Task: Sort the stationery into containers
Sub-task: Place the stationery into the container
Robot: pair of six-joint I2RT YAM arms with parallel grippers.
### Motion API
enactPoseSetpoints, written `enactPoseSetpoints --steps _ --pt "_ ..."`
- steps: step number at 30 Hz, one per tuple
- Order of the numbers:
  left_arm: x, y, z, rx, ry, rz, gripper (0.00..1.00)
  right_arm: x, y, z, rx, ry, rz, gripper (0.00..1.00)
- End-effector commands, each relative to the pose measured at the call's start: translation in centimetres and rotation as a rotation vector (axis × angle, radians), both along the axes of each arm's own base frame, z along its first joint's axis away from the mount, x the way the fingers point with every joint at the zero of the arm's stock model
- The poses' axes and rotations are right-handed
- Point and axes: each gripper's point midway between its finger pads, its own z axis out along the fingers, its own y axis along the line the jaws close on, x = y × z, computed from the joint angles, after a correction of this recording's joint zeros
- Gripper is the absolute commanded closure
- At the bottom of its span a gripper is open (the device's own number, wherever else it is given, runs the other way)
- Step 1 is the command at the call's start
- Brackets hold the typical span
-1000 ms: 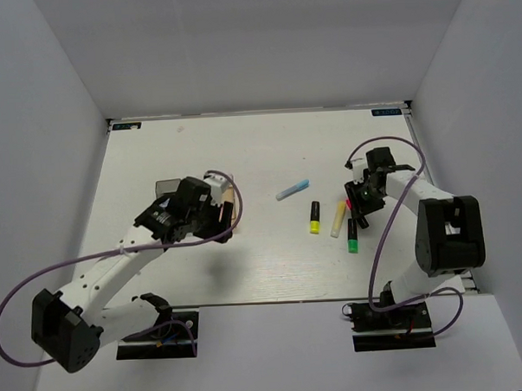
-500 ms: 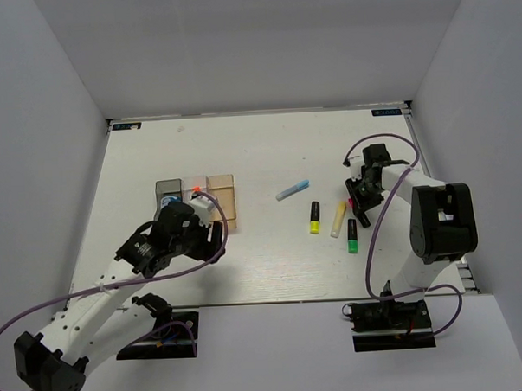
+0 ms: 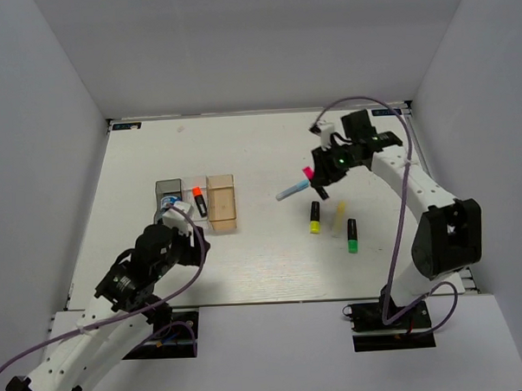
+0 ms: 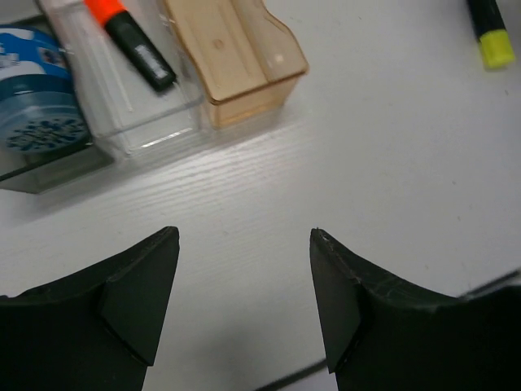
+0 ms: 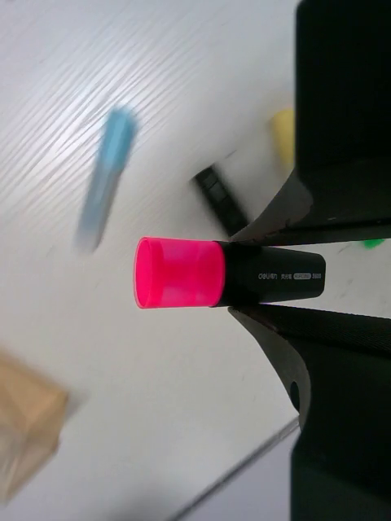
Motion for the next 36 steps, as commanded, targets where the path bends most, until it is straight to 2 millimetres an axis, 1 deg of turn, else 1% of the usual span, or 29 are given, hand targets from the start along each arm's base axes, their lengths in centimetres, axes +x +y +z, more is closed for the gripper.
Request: enactPoseSetpoints --steps 1,2,3,4,5,6,7,8,9,10,11,12,13,14,15,16,18,20,21,23,24,28,29,30,31,32,33,35,36 --pt "1.9 3.0 1.6 -0.006 -0.127 0.204 0.24 -2.3 7.9 3.5 0.192 0.095 0.181 1.0" --pt "2.0 3.5 1.5 0.003 -0.136 0.228 0.24 -1.9 11.6 4.5 0.217 0.122 0.21 1.0" --pt "2.3 4.7 2.0 0.013 -0.173 0.29 0.24 -2.1 13.4 5.2 0.245 0.133 0.241 1.0" --pt "2.3 5.1 2.3 0.003 -0.191 0.314 0.24 -1.9 14.6 5.5 0.258 0.164 0.225 1.0" --pt "2.3 5.5 2.3 0.007 -0.202 0.329 0.24 -1.4 18.9 6.6 0.299 0.158 0.26 1.0" --pt "2.3 6.5 2.9 0.005 -0.24 0.376 0.24 -1.3 20.3 6.9 0.316 0.183 0.236 1.0" --pt "2.3 6.8 2.9 0.009 -0.245 0.388 0.24 -0.5 21.7 7.3 0.331 0.161 0.223 1.0" --pt "2.3 7.4 2.8 0.023 -0.253 0.417 0.24 0.5 24.4 6.5 0.334 0.149 0.218 1.0" --pt "2.2 7.7 3.0 0.013 -0.267 0.429 0.24 0.5 26.7 8.0 0.392 0.156 0.177 1.0" --pt "2.2 8.5 3.4 0.019 -0.289 0.469 0.24 1.1 27.7 7.3 0.373 0.112 0.123 1.0" --pt "2.2 8.7 3.3 0.024 -0.29 0.479 0.24 1.6 28.0 6.0 0.346 0.086 0.061 1.0" --pt "2.1 9.0 3.3 0.022 -0.299 0.488 0.24 2.6 29.6 6.8 0.425 0.059 0.019 1.0" --pt "2.0 9.4 3.6 0.021 -0.312 0.51 0.24 3.0 30.9 7.9 0.437 0.023 -0.012 1.0" --pt "1.9 9.5 3.7 0.014 -0.319 0.515 0.24 3.2 31.8 5.3 0.405 0.065 -0.038 1.0" --pt "2.0 9.6 3.6 0.018 -0.318 0.518 0.24 3.2 32.1 5.2 0.402 0.074 -0.062 1.0" --pt "1.9 9.8 3.5 0.028 -0.317 0.528 0.24 3.0 33.2 4.9 0.389 0.05 -0.079 1.0" --pt "1.9 9.9 3.6 0.032 -0.317 0.534 0.24 2.7 34.0 3.4 0.389 0.093 -0.116 1.0" --pt "2.0 10.0 3.3 0.048 -0.307 0.534 0.24 1.5 35.4 2.8 0.427 0.153 -0.091 1.0" --pt "2.0 9.9 3.4 0.048 -0.305 0.533 0.24 1.5 35.9 1.5 0.424 0.177 -0.09 1.0" --pt "2.0 9.9 3.3 0.054 -0.3 0.53 0.24 1.4 36.7 1.0 0.436 0.173 -0.094 1.0" --pt "2.0 9.9 3.0 0.063 -0.295 0.529 0.24 1.4 37.0 -0.5 0.42 0.182 -0.099 1.0" --pt "2.0 9.9 3.1 0.062 -0.296 0.528 0.24 1.6 38.2 -1.0 0.447 0.144 -0.066 1.0" --pt "2.1 9.9 3.1 0.063 -0.295 0.528 0.24 1.6 38.3 -1.4 0.449 0.146 -0.059 0.98" --pt "2.1 9.8 3.0 0.066 -0.291 0.525 0.24 1.5 38.6 -1.2 0.459 0.135 -0.04 0.92" --pt "2.1 9.8 3.0 0.067 -0.291 0.526 0.24 1.5 38.6 -1.5 0.453 0.137 -0.036 0.87" --pt "2.1 9.8 2.9 0.07 -0.287 0.524 0.24 1.5 38.6 -1.4 0.458 0.132 -0.026 0.76" --pt "2.1 9.8 2.9 0.067 -0.288 0.525 0.24 1.6 38.7 -1.1 0.466 0.133 -0.019 0.69" --pt "2.1 9.7 2.9 0.068 -0.288 0.521 0.24 1.2 38.9 -0.5 0.483 0.14 0.004 0.61" --pt "2.1 9.7 2.8 0.07 -0.286 0.517 0.24 1.0 39.1 0.0 0.494 0.143 0.018 0.61"
